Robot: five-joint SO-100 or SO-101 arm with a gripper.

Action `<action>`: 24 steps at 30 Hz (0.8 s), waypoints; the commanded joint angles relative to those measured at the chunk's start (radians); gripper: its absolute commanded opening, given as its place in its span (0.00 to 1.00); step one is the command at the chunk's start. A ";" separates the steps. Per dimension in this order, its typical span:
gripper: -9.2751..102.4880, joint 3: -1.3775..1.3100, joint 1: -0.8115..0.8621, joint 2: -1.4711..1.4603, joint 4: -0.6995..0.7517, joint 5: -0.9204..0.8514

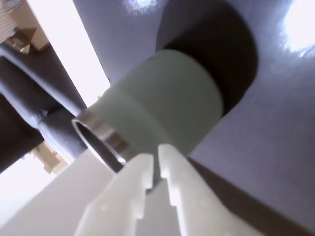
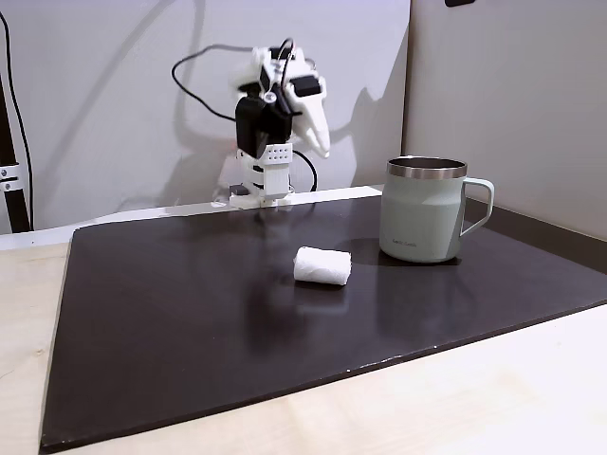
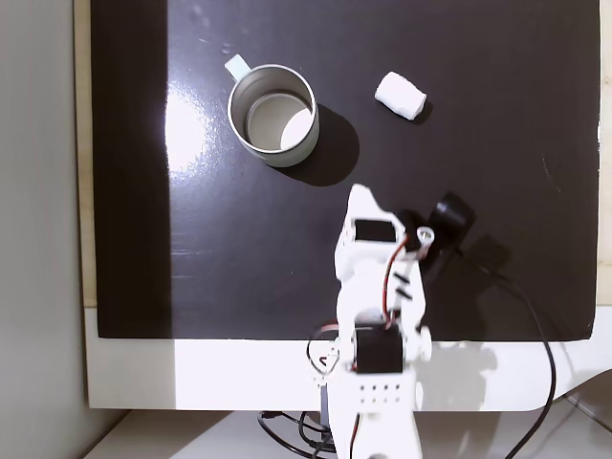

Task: Grasp a gauze and put it in the cup.

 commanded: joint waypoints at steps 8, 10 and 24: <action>0.08 -0.534 0.117 -0.540 0.107 0.121; 0.14 -0.568 0.127 -0.589 0.109 0.121; 0.27 -0.989 0.144 -1.043 0.276 0.176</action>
